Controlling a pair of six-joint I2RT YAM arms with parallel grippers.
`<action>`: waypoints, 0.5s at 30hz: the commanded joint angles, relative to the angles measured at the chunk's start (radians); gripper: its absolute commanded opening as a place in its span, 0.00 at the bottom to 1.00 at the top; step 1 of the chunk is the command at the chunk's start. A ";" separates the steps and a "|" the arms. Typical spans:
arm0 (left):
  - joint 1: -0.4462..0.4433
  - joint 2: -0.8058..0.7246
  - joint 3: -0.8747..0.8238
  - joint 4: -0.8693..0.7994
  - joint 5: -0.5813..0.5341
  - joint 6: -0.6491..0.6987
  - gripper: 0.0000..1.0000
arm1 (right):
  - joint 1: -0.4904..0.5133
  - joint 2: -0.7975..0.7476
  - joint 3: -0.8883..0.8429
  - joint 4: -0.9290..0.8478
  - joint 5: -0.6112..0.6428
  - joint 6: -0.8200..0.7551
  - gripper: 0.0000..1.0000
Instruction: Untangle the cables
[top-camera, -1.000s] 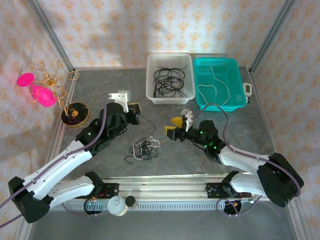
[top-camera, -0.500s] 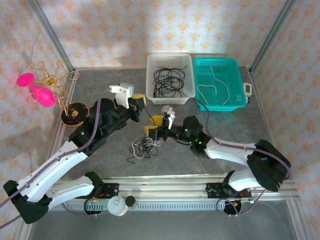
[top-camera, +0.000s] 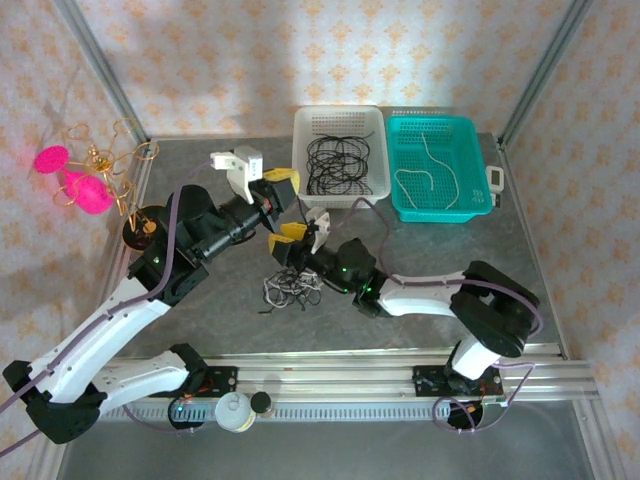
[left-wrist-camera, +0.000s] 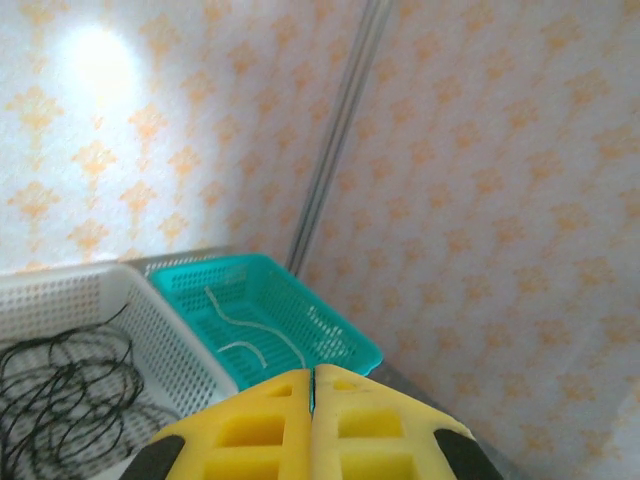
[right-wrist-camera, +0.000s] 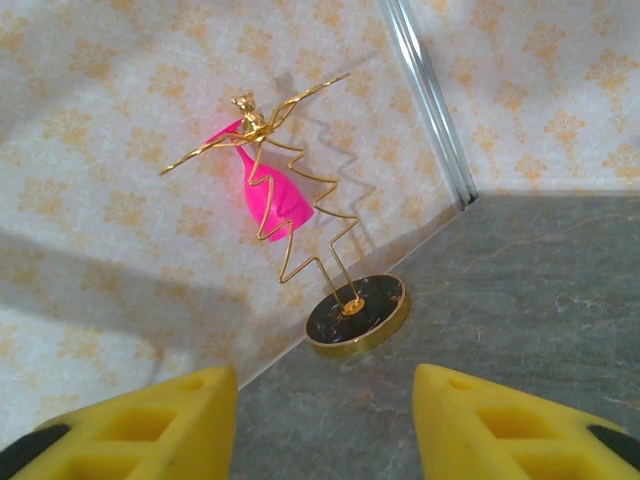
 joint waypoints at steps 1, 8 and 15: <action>-0.007 0.010 0.062 0.097 0.051 -0.016 0.00 | -0.001 0.051 0.029 0.076 0.076 -0.046 0.44; -0.007 0.037 0.185 0.146 0.015 -0.047 0.00 | -0.001 0.156 0.044 0.099 0.001 -0.001 0.28; -0.007 0.098 0.345 0.130 -0.028 -0.029 0.00 | -0.001 0.247 0.033 0.164 -0.017 0.056 0.24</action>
